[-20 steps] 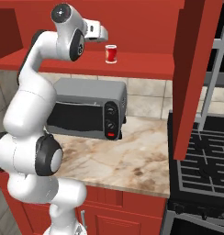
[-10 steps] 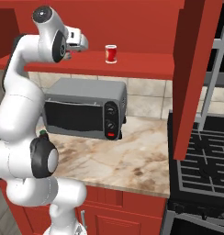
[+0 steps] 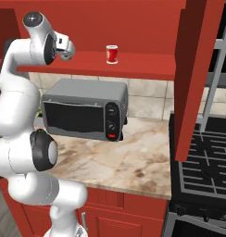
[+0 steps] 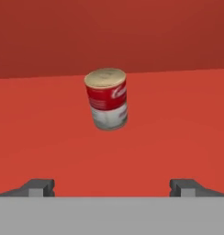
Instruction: Restock the canned food cabinet by taking the new fresh canned food from the counter and placing it in the cabinet. Then, take the old canned food from the cabinet and place it on the counter.
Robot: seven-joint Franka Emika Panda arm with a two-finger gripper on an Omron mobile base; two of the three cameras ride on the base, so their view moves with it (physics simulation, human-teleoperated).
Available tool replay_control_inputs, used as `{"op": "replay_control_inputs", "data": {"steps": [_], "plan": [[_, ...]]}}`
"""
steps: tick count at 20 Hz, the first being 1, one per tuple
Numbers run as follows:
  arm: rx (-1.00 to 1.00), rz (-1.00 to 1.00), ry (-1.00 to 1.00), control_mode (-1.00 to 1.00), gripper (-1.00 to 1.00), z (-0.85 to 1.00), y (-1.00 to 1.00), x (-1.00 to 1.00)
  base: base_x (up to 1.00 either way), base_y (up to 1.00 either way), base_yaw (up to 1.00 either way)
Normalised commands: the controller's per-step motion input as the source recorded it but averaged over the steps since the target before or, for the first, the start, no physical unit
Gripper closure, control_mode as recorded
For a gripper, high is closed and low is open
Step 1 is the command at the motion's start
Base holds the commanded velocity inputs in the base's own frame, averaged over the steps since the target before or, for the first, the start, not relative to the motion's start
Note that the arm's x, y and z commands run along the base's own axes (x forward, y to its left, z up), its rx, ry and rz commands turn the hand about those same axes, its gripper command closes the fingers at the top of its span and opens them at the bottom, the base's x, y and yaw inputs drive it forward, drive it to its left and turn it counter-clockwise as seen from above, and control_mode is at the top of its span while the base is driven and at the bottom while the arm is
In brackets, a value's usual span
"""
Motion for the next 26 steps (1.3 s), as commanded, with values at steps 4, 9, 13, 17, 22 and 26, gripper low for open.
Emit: {"op": "replay_control_inputs", "data": {"steps": [4, 9, 13, 17, 22, 26], "plan": [[-0.08, 0.04, 0.02, -1.0, -1.0, -0.03, 0.09, 0.51, 0.0, 0.0, 0.0], [-0.06, 0.0, 0.04, -1.0, -1.0, -0.04, 0.0, 0.51, 0.0, 0.0, 0.0], [-0.05, 0.0, 0.02, -1.0, -1.0, -0.05, 0.0, 0.4, 0.0, 0.0, 0.0], [-0.02, 0.0, 0.03, -1.0, -1.0, -0.02, 0.07, 0.28, 0.0, 0.0, 0.0], [-0.02, 0.0, 0.02, -1.0, -1.0, -0.03, 0.23, 0.22, 0.0, 0.0, 0.0], [-0.01, 0.0, 0.0, -1.0, -1.0, -0.13, 0.14, 0.18, 0.0, 0.0, 0.0]]}}
